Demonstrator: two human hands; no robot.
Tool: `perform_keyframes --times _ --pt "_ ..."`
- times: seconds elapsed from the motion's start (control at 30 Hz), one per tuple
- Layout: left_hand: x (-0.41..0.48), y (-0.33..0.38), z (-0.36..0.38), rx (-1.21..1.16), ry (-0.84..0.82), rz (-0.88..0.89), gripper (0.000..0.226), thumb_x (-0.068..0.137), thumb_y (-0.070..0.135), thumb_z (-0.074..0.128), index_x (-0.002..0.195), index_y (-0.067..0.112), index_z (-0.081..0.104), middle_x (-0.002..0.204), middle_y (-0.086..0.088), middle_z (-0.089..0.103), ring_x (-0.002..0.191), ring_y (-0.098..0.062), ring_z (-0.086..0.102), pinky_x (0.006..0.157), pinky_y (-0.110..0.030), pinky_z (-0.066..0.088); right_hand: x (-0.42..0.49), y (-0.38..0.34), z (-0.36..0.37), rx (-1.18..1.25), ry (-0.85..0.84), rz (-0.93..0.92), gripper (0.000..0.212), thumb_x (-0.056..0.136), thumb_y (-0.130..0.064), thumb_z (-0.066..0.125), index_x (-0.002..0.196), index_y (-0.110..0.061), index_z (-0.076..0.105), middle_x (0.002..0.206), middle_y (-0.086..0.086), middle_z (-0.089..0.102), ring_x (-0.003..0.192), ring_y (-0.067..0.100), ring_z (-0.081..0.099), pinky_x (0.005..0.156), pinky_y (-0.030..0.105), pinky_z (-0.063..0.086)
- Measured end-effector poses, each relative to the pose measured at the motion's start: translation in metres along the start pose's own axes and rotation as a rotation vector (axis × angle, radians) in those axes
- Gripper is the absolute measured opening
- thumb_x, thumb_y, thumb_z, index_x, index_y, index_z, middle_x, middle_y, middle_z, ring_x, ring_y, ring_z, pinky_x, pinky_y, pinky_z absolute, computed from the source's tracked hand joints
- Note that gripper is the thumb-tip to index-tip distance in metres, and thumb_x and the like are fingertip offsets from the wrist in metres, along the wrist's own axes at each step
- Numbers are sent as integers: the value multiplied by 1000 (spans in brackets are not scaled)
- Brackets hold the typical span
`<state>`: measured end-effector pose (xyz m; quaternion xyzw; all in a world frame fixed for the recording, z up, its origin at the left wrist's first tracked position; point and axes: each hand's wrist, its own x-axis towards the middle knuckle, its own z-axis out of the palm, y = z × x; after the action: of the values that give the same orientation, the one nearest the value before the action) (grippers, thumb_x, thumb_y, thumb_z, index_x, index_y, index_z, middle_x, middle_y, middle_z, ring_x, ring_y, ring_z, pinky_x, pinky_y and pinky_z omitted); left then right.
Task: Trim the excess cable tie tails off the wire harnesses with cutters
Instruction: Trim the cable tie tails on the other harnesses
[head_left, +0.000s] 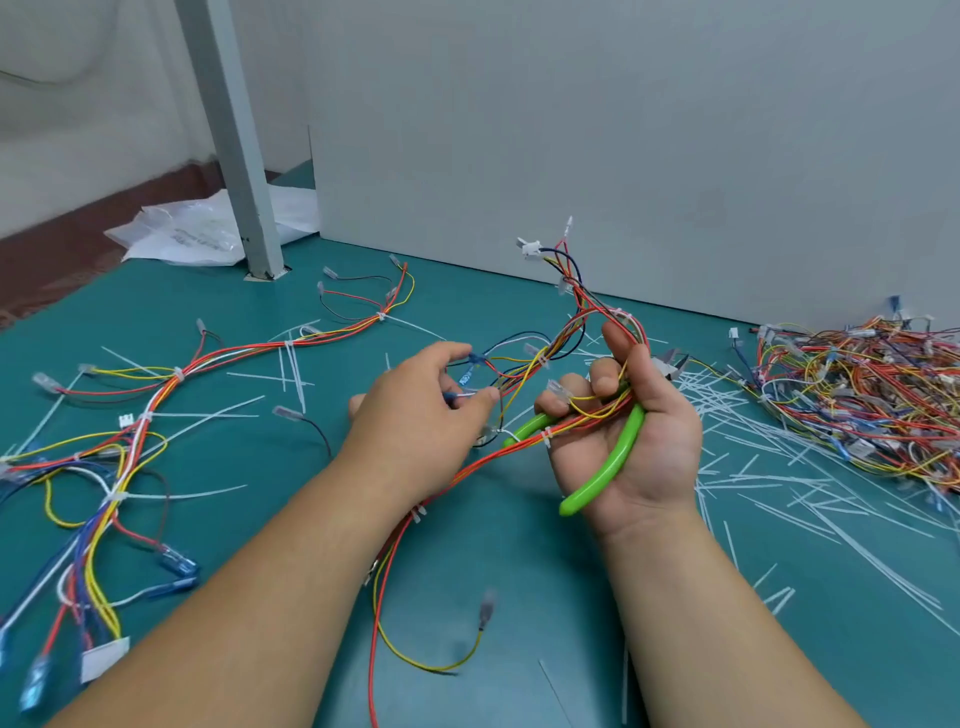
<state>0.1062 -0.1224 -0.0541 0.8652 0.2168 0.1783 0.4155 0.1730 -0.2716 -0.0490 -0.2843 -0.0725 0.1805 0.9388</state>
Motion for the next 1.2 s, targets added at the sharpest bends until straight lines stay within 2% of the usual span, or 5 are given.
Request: perform_keyframes --times 0.23,0.57,0.73,0.97,1.2 --pt "1 0 -2 -136 35 -18 16 89 44 71 83 30 69 55 14 53 67 -18 55 87 -50 53 0 -2 -1 55 21 13 28 99 -27 55 89 -15 78 57 -3 44 51 17 35 57 30 41" --pt "1 -4 1 -69 259 164 17 91 28 73 81 36 61 135 4 43 123 -13 45 103 -30 38 6 3 -3 -364 416 -18 10 101 -23 62 110 -18 65 86 -4 65 48 11 41 51 27 36" --pt "4 -3 -2 -120 340 237 13 93 18 69 87 26 62 92 14 53 82 -2 56 69 -6 40 7 5 -1 -321 537 -104 21 98 -35 70 111 -21 62 83 -7 50 50 10 41 50 28 38" --pt "7 -6 -11 -99 446 225 11 91 17 69 83 22 64 91 7 58 74 -5 57 67 -18 42 7 -8 -2 -278 740 -365 19 97 -22 69 86 -22 54 53 -14 45 54 11 42 58 30 36" --pt "5 -4 -9 -118 431 288 11 86 12 77 79 18 70 84 12 56 75 3 58 65 -3 38 3 5 3 -378 525 -291 8 99 -17 66 93 -19 62 55 -11 45 49 8 42 57 30 39"
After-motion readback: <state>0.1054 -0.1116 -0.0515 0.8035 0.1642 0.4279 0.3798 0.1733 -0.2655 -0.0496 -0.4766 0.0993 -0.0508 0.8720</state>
